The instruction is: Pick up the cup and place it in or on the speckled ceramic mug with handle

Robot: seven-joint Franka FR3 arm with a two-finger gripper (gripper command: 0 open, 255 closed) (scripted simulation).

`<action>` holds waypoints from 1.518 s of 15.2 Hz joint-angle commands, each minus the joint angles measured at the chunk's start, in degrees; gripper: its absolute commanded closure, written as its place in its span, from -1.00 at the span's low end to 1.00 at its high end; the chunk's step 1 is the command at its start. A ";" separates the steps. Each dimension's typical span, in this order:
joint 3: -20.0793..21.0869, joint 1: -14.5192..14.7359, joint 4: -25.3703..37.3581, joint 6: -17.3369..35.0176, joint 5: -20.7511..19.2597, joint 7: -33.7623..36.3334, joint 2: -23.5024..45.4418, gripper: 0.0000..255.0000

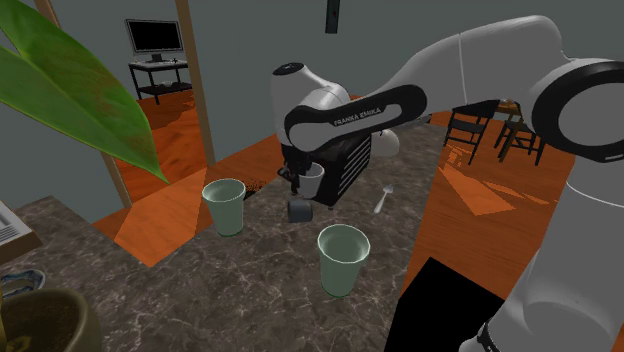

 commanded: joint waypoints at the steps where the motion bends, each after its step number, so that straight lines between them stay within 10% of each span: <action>1: -0.01 0.05 -0.57 0.88 -0.24 0.38 0.33 1.00; 8: -0.01 0.06 -0.56 0.87 -0.25 0.39 0.34 1.00; 9: -0.01 0.06 -0.56 0.87 -0.25 0.38 0.34 -1.00; 23: 0.72 0.74 4.05 -5.64 1.02 -0.45 -1.60 -1.00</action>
